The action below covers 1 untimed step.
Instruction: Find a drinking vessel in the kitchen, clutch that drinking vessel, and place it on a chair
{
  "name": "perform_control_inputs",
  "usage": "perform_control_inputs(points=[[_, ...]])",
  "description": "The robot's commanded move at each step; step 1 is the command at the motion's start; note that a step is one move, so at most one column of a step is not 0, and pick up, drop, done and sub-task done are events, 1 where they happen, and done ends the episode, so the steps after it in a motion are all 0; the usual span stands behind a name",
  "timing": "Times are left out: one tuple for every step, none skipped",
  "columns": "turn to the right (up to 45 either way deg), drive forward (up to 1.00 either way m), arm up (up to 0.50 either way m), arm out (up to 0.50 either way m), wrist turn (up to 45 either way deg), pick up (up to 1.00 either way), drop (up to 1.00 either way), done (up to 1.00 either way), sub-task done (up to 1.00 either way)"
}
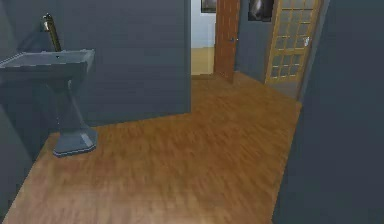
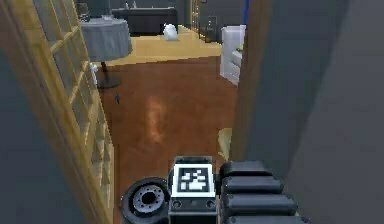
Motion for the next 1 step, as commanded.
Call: perform_control_inputs(points=[[0.0,0.6,0.0,0.0,0.0,0.0,0.0,0.0,0.0]])
